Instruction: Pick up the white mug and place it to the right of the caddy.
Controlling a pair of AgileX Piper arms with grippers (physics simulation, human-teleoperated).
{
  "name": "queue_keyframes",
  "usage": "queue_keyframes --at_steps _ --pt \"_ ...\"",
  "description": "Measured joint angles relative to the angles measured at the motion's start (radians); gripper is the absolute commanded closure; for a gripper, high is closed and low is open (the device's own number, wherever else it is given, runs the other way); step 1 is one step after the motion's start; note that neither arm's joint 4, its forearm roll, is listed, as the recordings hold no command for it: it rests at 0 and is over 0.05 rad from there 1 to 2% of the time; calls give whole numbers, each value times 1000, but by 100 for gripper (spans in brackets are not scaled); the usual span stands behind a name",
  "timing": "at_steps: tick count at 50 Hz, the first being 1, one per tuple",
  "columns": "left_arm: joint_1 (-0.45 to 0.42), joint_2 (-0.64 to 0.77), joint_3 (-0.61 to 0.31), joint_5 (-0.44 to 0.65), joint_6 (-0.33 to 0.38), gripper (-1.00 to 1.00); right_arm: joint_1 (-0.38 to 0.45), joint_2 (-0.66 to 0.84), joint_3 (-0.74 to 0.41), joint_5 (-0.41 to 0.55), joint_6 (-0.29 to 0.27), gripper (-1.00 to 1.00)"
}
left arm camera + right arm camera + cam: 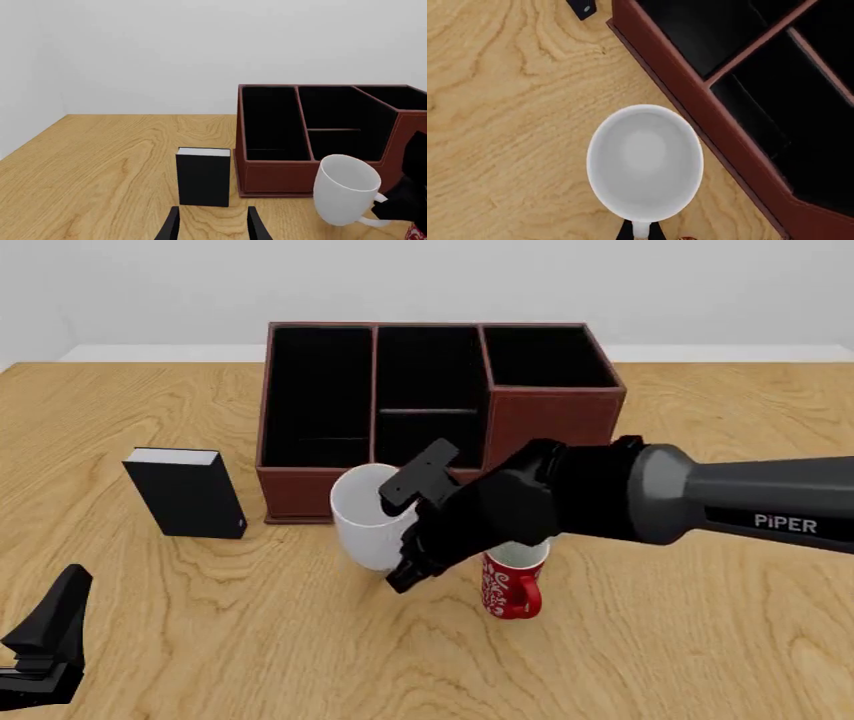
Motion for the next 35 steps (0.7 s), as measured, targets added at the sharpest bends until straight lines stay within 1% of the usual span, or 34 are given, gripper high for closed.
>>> queue_keyframes --at_steps 24,35 --pt "0 0 0 0 0 -100 -32 -170 23 22 -136 100" --pt "0 0 0 0 0 -100 -55 -257 30 35 -182 100"
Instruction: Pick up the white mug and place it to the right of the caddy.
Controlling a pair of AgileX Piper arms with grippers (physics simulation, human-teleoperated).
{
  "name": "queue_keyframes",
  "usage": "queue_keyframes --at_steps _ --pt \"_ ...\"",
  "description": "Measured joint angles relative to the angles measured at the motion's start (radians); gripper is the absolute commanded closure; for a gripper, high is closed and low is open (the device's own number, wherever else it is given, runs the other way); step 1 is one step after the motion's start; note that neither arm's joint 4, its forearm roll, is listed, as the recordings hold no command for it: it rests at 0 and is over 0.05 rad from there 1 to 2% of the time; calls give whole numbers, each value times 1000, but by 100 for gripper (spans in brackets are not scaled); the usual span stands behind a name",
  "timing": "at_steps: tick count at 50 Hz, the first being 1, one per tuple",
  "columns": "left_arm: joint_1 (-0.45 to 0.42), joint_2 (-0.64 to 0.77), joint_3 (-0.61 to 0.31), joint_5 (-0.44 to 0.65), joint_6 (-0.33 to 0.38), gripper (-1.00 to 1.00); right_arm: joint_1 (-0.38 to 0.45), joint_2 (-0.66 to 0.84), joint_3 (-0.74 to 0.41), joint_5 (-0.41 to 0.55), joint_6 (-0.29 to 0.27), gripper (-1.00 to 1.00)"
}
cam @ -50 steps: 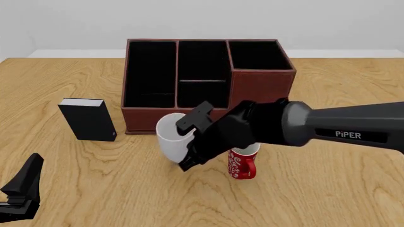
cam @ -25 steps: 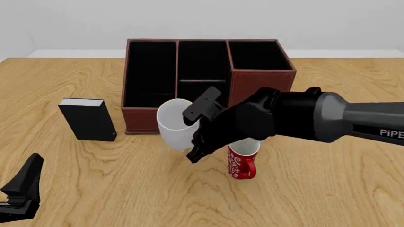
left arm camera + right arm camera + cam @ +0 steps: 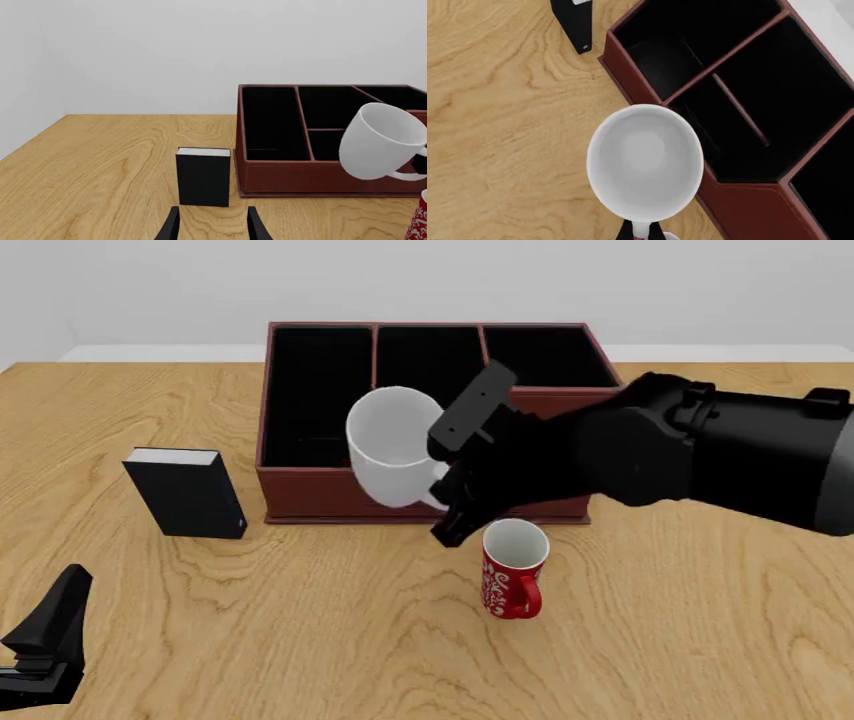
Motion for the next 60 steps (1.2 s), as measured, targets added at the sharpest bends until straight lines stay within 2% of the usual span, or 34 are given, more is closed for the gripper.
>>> queue_keyframes --at_steps 28,60 --pt "0 0 0 0 0 -100 -88 -241 17 62 -82 100" --pt "0 0 0 0 0 -100 -285 -612 86 214 -155 100"
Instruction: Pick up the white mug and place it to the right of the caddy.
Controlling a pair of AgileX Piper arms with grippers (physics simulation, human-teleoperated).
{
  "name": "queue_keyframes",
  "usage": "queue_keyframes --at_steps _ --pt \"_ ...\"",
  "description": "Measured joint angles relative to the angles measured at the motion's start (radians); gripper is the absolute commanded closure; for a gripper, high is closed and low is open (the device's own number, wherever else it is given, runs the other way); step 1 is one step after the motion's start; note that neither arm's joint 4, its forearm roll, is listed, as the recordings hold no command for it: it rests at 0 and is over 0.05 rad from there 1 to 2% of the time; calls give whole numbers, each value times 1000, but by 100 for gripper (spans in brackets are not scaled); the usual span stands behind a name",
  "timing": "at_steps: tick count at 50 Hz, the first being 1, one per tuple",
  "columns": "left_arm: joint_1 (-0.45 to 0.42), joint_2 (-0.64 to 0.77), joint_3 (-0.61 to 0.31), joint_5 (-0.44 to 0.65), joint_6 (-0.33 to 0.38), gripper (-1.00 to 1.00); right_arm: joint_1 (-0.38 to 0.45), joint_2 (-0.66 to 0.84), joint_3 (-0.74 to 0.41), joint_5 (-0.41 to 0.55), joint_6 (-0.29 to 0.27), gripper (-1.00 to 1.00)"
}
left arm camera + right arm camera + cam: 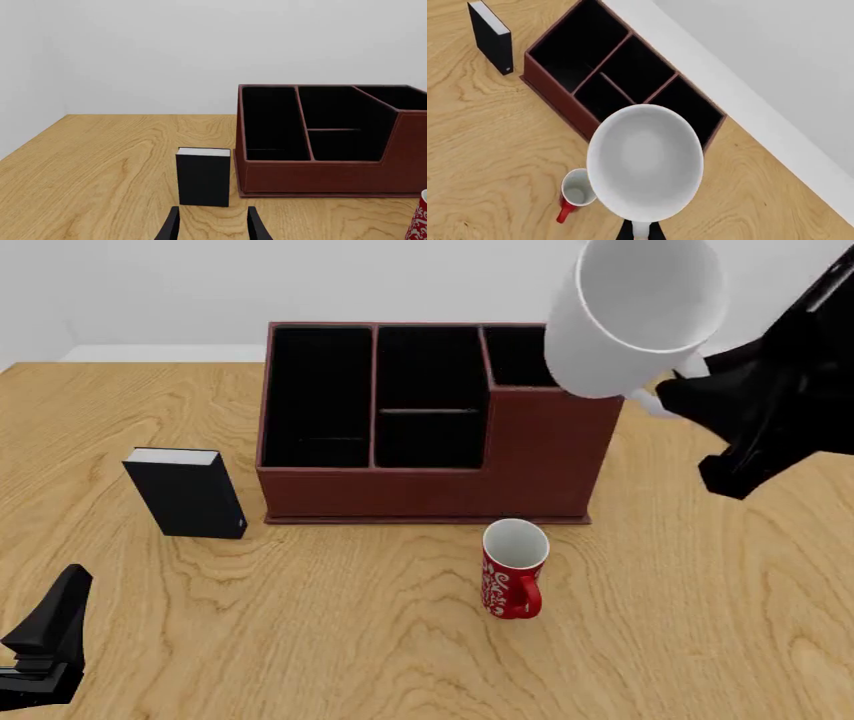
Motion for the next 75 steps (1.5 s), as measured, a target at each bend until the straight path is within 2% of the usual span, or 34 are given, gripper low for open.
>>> queue_keyframes --at_steps 34,60,75 --pt "0 0 0 0 0 -100 -162 -225 1 145 20 100" --pt "0 0 0 0 0 -100 -259 -304 -70 225 69 100" --pt "0 0 0 0 0 -100 -323 -296 -96 219 91 100"
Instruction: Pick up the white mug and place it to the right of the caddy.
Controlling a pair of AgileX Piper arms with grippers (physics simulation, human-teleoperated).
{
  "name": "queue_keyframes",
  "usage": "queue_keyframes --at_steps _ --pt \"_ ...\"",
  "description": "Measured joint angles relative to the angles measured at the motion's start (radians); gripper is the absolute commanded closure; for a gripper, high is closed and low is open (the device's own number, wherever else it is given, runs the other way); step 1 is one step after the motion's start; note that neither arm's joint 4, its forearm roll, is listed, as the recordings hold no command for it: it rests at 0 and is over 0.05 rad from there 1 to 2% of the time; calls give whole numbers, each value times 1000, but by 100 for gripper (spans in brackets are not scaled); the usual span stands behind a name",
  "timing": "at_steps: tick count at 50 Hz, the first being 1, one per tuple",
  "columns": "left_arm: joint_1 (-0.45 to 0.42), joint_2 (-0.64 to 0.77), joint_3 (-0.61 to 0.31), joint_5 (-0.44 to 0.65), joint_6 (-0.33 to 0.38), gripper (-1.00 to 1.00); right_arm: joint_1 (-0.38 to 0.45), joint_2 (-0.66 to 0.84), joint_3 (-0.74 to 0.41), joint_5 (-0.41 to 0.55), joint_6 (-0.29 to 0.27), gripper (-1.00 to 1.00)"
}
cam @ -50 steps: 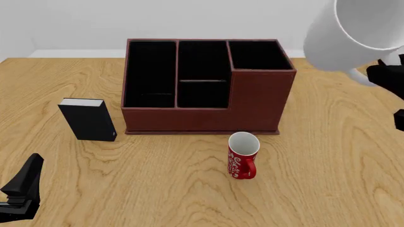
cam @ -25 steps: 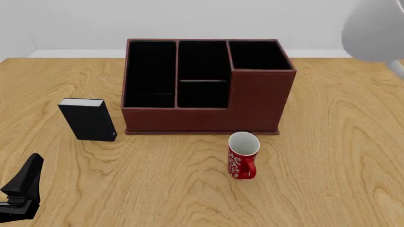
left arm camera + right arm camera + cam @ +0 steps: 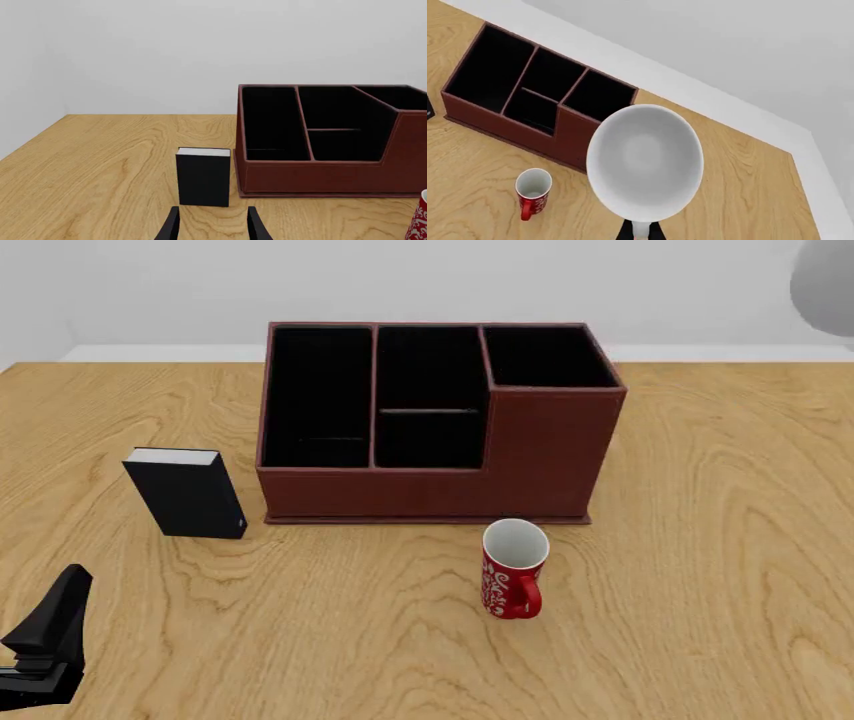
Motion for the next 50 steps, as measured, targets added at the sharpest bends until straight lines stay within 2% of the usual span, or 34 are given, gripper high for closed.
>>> queue_keyframes --at_steps 25,36,50 --pt "0 0 0 0 0 -100 -65 110 -19 -99 61 100" --pt "0 0 0 0 0 -100 -77 188 -22 -156 106 100" --pt "0 0 0 0 0 -100 -113 275 -64 -186 136 100"
